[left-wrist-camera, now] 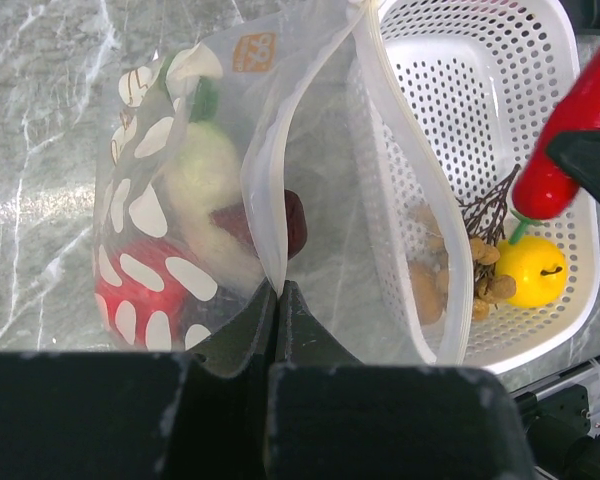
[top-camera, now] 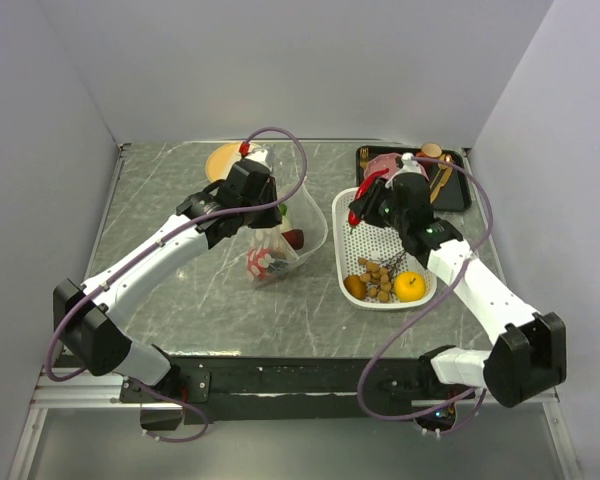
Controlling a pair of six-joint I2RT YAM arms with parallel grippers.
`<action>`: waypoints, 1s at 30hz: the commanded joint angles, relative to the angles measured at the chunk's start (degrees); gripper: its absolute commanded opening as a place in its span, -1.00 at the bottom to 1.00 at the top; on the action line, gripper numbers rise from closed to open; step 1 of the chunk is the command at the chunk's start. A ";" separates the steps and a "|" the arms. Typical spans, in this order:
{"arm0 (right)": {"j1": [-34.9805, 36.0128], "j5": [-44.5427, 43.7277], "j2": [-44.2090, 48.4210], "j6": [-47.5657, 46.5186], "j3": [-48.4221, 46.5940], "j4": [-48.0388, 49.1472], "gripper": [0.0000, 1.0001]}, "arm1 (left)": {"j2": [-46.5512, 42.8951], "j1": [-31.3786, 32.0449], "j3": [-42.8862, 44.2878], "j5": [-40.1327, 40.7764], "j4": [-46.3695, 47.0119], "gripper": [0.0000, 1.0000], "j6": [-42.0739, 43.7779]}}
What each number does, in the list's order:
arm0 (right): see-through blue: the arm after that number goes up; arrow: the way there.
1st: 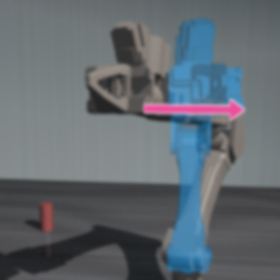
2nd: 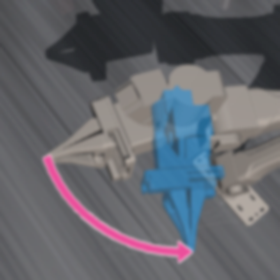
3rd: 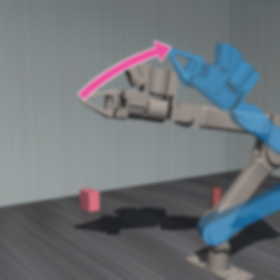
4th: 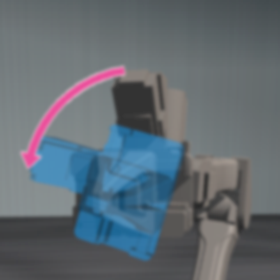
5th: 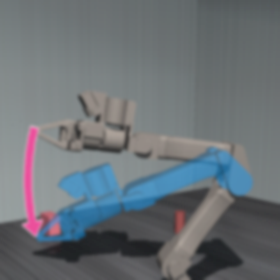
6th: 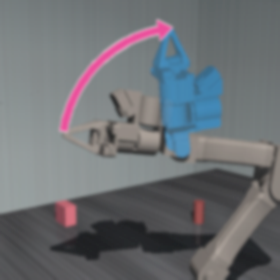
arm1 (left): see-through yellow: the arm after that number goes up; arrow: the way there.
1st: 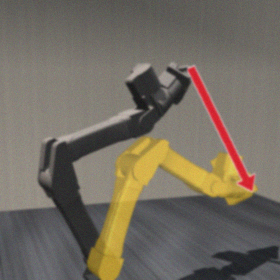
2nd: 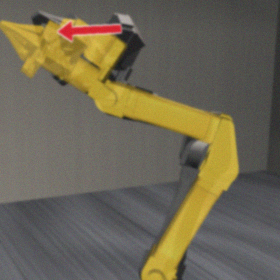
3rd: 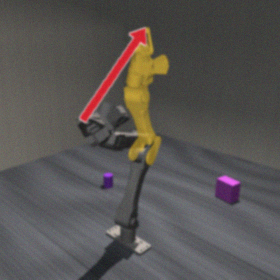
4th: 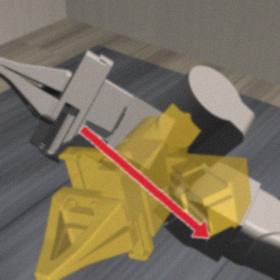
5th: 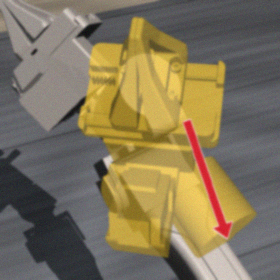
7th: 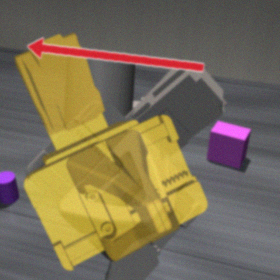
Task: Place the food in the zip-top bag and seal the zipper
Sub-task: Place the fake vegetable in the zipper food storage bag.
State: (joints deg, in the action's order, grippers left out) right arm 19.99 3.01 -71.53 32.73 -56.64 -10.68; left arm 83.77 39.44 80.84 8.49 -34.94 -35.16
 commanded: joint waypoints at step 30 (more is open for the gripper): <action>14.99 11.85 -9.24 -8.21 -11.74 3.74 -0.93 | -0.71 -0.15 0.29 -1.20 2.77 -0.99 -0.88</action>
State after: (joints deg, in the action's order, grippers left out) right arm 33.71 12.73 -80.25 26.13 -65.60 -6.94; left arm 83.90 39.44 80.82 7.79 -34.87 -35.27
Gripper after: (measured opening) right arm 0.394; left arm 0.021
